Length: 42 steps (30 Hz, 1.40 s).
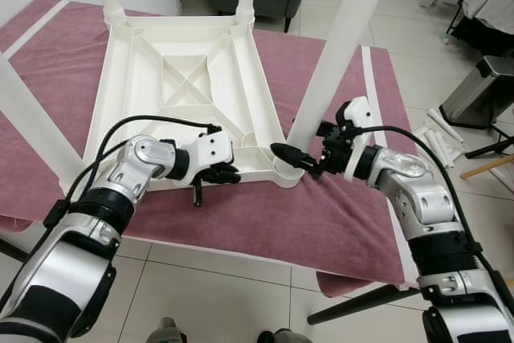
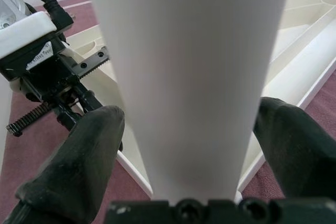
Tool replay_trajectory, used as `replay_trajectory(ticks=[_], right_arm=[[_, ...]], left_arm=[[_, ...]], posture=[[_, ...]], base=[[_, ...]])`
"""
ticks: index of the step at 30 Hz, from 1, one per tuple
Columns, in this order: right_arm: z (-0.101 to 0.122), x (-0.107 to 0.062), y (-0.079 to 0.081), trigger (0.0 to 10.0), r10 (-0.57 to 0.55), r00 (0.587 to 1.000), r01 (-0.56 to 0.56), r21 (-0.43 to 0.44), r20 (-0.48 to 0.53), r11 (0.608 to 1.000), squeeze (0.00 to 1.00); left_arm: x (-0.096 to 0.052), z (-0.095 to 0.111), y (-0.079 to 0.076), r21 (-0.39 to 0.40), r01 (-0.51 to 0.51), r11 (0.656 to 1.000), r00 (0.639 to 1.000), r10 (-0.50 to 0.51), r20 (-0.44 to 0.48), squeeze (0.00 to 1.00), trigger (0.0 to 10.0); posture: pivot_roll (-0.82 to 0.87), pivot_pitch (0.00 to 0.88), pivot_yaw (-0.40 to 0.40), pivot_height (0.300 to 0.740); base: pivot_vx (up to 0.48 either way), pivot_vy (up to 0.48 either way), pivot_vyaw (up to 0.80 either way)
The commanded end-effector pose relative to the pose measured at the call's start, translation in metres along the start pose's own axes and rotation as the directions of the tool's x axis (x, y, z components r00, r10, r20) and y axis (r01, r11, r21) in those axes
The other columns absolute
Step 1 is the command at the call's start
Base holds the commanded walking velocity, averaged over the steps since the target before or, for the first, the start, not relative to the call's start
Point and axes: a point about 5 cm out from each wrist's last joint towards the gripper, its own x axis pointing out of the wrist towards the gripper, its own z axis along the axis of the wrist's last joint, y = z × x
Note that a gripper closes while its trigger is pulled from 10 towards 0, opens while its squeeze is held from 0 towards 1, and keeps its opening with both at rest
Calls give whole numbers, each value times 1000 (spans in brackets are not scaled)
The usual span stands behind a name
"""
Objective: Building children table
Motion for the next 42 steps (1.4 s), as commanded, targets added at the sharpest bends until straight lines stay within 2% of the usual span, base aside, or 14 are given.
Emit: replay_trajectory(ticks=[1,6,7,12,13,14,22,30,33,38,42], right_arm=[[-2,-1,-1,10000,9,1000,-10,-12,-19,1000,0],[0,2,-3,10000,29,999,-30,-19,-24,999,0],[0,3,-2,10000,32,999,-33,-20,-24,999,0],[-1,3,-2,10000,42,999,-43,-24,-25,999,0],[-1,3,-3,10000,44,999,-44,-25,-27,999,0],[-2,4,-4,10000,44,999,-45,-28,-29,999,0],[-2,5,-6,10000,46,999,-47,-34,-28,998,0],[-2,5,-8,10000,47,998,-48,-39,-34,998,0],[-2,5,-11,10000,41,998,-42,-44,-38,998,0],[0,6,-14,10000,34,999,-35,-49,-34,998,0],[0,7,-14,10000,33,999,-35,-50,-31,998,0]], left_arm=[[-2,-10,-6,-13,11,1000,999,-11,-31,0,10000],[-3,-3,-4,9,-21,1000,1000,21,12,0,10000],[-3,-3,-5,7,-12,1000,1000,12,16,1000,10000],[-3,-3,-7,0,5,1000,1000,-5,22,1000,10000],[-2,1,-5,-15,-16,1000,999,17,45,424,10000],[0,10,0,-48,-48,998,994,52,91,0,10000],[9,20,6,-102,-101,990,984,114,134,0,10000],[19,29,7,-97,-102,990,981,116,155,0,10000],[24,29,10,-99,-132,986,981,144,127,0,10000],[32,22,12,-72,-182,981,983,184,18,0,10000],[35,21,14,-68,-198,978,980,198,-14,0,10000]], posture=[[120,73,-11,740],[123,72,-16,740],[123,72,-17,740],[123,72,-16,740],[122,72,-16,740],[121,72,-15,740],[120,72,-15,740],[117,71,-13,740],[118,70,-14,740],[119,69,-14,740],[117,68,-13,740]], base=[[0,0,0],[0,0,0],[0,0,0],[0,0,0],[0,0,0],[0,0,0],[0,0,0],[0,0,0],[0,0,0],[0,0,0],[0,0,0]])
